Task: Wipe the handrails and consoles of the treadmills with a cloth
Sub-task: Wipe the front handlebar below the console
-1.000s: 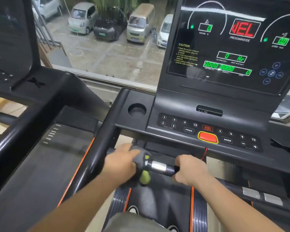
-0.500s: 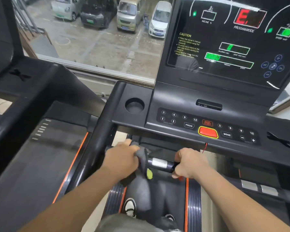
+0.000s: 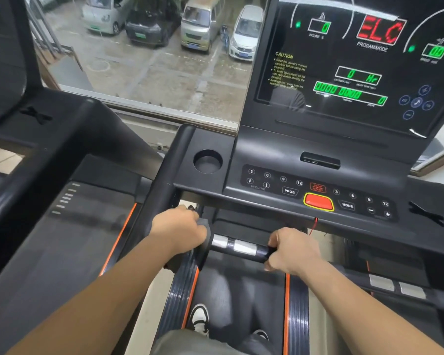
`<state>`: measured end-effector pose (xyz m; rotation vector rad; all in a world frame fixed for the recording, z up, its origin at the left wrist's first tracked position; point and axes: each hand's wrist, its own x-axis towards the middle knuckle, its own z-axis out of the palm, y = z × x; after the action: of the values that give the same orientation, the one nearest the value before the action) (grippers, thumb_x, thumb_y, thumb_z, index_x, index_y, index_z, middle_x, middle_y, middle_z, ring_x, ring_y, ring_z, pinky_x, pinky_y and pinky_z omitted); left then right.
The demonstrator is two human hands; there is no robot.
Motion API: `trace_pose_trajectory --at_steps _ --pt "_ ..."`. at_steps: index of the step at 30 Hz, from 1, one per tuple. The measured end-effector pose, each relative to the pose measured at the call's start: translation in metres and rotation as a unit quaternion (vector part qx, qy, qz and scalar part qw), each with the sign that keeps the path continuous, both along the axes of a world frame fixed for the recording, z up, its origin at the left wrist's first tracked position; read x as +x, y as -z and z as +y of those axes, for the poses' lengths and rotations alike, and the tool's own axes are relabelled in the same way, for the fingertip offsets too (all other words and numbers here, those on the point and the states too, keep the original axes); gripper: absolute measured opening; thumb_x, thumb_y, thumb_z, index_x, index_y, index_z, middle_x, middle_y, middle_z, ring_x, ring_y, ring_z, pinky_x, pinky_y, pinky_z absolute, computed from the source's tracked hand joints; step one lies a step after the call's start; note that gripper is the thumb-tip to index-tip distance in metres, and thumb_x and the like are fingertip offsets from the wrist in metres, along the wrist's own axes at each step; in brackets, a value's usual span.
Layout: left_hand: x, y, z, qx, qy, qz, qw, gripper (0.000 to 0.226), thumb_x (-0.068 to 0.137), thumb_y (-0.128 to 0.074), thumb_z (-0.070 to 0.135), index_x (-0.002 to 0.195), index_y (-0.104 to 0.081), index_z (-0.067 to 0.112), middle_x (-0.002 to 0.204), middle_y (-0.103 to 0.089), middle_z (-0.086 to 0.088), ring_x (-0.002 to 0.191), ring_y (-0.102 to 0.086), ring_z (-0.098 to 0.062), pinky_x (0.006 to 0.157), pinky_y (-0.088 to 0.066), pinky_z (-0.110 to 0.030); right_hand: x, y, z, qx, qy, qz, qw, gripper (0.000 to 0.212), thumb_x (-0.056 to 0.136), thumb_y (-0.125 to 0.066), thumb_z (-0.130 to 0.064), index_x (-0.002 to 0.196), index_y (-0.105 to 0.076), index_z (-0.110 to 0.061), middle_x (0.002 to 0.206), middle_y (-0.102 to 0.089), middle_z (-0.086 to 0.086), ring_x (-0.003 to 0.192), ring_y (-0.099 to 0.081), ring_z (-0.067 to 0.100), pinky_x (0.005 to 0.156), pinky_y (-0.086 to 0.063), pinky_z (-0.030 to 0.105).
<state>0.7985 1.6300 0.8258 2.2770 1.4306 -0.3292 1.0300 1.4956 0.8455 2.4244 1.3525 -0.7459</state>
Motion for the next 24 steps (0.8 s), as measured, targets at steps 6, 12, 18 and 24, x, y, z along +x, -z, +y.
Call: trace_pose_trajectory --at_steps 6,12,18,24 --pt "0.013 0.038 -0.054 0.23 0.036 -0.086 0.969 0.029 0.09 -0.053 0.045 0.089 -0.073 0.024 0.1 -0.061 -0.002 0.092 -0.06 -0.026 0.052 -0.049 -0.031 -0.004 0.001 -0.014 0.051 -0.03 -0.016 0.998 0.028 0.069 -0.07 -0.042 0.094 -0.068 -0.03 0.087 -0.067 -0.01 0.093 -0.066 0.019 0.069 -0.046 0.026" --pt "0.073 0.045 -0.112 0.123 0.129 -0.228 0.957 0.039 0.092 -0.047 0.043 0.117 -0.07 0.023 0.13 -0.062 -0.008 0.122 -0.059 -0.028 0.094 -0.058 -0.039 0.011 0.005 -0.056 0.175 -0.018 0.106 0.979 0.066 0.081 -0.079 -0.04 0.142 -0.056 -0.033 0.138 -0.057 -0.014 0.135 -0.05 0.015 0.107 -0.045 0.031" --pt "0.133 0.024 -0.12 0.107 0.034 -0.077 0.991 0.039 0.104 -0.037 0.052 0.126 -0.06 0.029 0.127 -0.053 -0.001 0.118 -0.056 -0.025 0.085 -0.051 -0.039 0.086 0.001 -0.12 0.156 0.039 0.057 0.985 0.072 0.082 -0.077 -0.032 0.148 -0.052 -0.02 0.144 -0.053 -0.005 0.136 -0.049 0.019 0.112 -0.041 0.029" --pt "0.158 0.028 -0.165 0.104 -0.015 -0.175 0.979 0.027 0.103 -0.049 0.041 0.121 -0.065 0.028 0.125 -0.054 -0.001 0.115 -0.057 -0.028 0.088 -0.05 -0.04 0.151 0.0 -0.172 0.13 0.033 0.032 0.99 0.064 0.085 -0.076 -0.038 0.144 -0.054 -0.025 0.135 -0.057 -0.006 0.124 -0.054 0.018 0.103 -0.045 0.03"
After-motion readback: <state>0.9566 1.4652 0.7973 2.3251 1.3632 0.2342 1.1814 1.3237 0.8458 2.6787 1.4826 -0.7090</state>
